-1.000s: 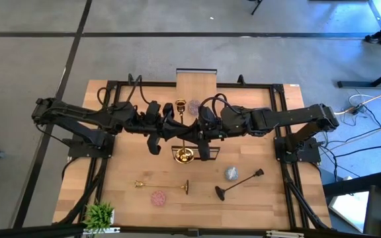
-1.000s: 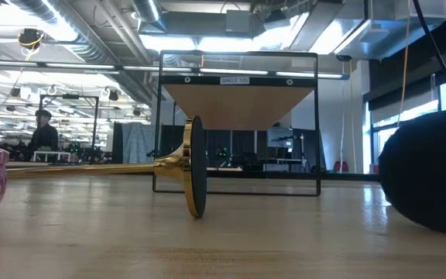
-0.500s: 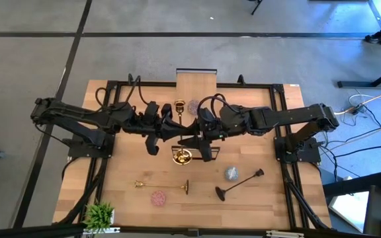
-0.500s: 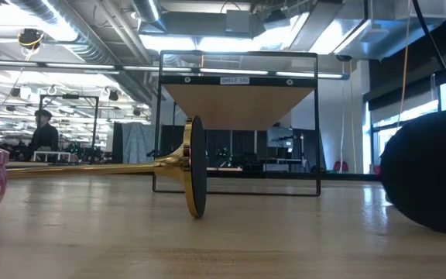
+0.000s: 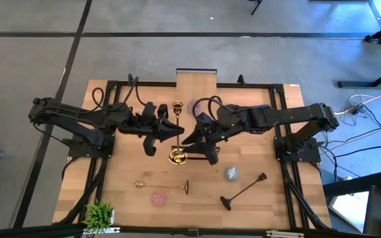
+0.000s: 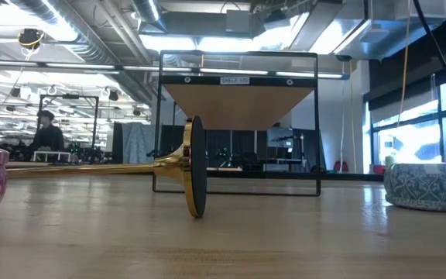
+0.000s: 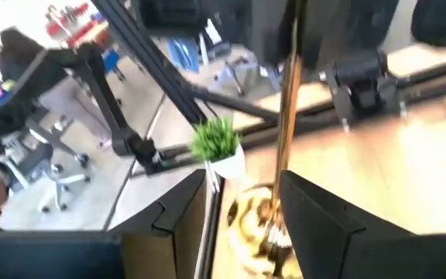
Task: Pick & Place candle stick holders
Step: Put the left gold candle holder on the shelf
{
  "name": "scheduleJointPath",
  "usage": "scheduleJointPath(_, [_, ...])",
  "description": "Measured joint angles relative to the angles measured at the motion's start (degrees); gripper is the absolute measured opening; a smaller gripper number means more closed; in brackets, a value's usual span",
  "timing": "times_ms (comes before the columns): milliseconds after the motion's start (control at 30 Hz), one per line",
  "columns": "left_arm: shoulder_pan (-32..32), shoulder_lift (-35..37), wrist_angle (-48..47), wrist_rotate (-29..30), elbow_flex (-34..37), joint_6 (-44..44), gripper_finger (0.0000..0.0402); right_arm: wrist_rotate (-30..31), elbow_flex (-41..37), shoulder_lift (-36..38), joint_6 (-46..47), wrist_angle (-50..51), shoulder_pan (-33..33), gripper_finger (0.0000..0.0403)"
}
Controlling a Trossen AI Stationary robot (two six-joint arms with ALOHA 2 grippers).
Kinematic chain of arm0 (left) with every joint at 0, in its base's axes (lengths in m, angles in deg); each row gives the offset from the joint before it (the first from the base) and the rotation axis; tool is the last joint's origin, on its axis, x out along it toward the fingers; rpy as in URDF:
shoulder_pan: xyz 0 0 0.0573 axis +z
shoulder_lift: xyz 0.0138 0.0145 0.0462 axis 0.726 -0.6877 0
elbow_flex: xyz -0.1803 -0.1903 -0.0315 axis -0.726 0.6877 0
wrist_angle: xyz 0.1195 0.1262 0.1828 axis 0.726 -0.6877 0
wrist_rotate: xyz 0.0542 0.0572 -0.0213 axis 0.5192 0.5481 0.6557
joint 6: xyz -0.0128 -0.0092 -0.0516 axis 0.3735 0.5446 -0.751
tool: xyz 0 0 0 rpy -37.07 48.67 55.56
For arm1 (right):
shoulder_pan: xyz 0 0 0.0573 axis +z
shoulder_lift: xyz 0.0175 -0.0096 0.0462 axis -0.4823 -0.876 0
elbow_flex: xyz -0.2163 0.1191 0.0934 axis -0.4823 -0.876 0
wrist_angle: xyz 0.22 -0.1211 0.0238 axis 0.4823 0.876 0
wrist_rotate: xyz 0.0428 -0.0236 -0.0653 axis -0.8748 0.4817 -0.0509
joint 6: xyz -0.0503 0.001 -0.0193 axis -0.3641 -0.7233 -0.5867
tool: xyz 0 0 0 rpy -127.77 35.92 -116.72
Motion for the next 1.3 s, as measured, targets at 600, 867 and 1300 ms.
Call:
scheduleJointPath(600, [1.85,4.69,-13.29,19.53,0.02,2.26,0.0012,3.97,-0.04,6.73,-1.52,22.14,-0.25,0.0167])
scheduleJointPath(867, [8.79,4.67,-13.97,22.28,0.04,4.47,0.0012,11.71,-0.04,12.53,-1.55,28.62,1.75,0.0167])
scheduleJointPath(1300, [27.79,3.63,-10.86,7.82,0.02,4.63,0.0012,21.86,-0.01,16.32,-9.52,29.77,8.95,0.0167])
